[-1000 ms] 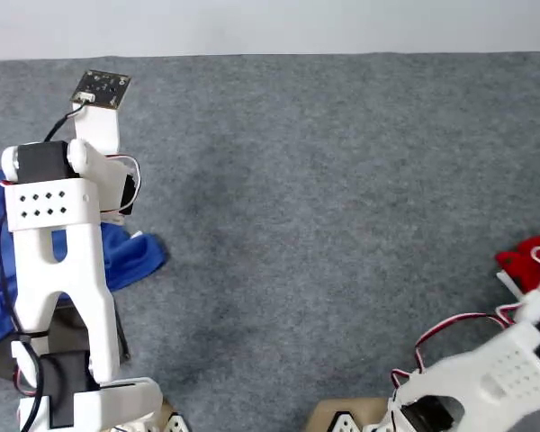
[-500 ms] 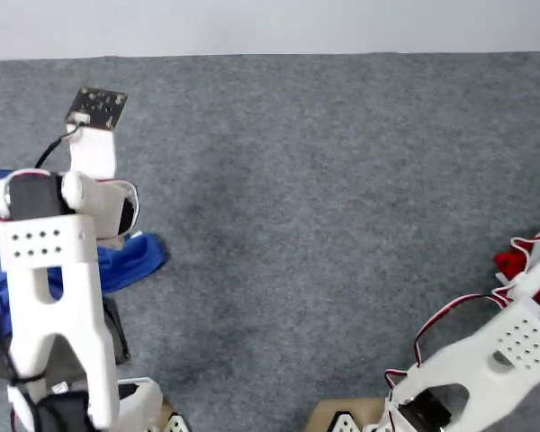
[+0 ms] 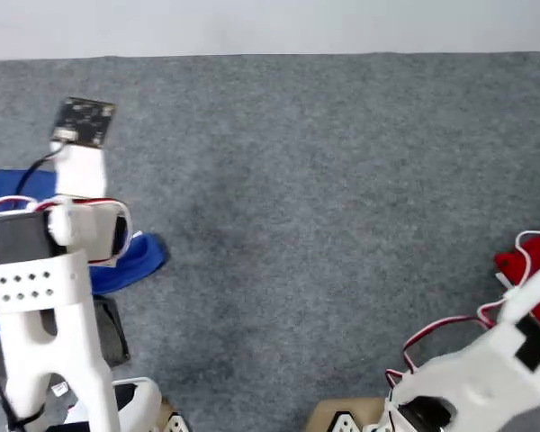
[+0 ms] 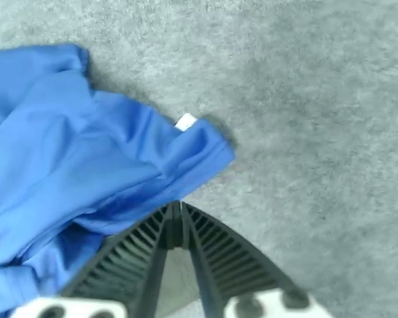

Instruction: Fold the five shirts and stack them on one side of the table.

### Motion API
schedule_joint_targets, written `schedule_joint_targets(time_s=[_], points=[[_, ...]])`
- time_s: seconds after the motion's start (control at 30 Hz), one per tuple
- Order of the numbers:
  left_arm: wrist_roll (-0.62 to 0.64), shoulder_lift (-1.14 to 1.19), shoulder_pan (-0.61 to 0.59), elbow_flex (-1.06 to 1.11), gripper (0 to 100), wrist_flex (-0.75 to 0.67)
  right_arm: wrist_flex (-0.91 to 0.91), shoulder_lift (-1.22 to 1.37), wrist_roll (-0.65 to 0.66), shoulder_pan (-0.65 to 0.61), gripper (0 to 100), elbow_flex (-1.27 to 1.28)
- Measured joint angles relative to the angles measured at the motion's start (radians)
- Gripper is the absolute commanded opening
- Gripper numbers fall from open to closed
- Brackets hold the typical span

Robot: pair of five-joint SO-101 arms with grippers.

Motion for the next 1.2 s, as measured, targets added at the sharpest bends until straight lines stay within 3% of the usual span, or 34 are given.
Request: schedule_joint_targets(time_s=[0.2,0.33,0.57,0.8,1.2], points=[[-0.109,0.092,-0.206,0.000,14,-0.029,0.000,-0.178,0.000,-0.063,16.1,0.305],[-0.218,0.176,-0.278,0.000,20,-0.037,0.000,-0.301,0.000,-0.104,16.1,0.502],[-0.436,0.365,-0.288,0.000,21,-0.181,0.000,-0.443,0.000,-0.149,16.1,0.721],[-0.620,0.572,-0.288,0.000,21,-0.250,0.002,-0.456,0.000,-0.152,16.1,0.761],[-0.686,0.848,-0.288,-0.144,17,-0.304,0.002,-0.457,0.000,-0.152,16.1,0.761]])
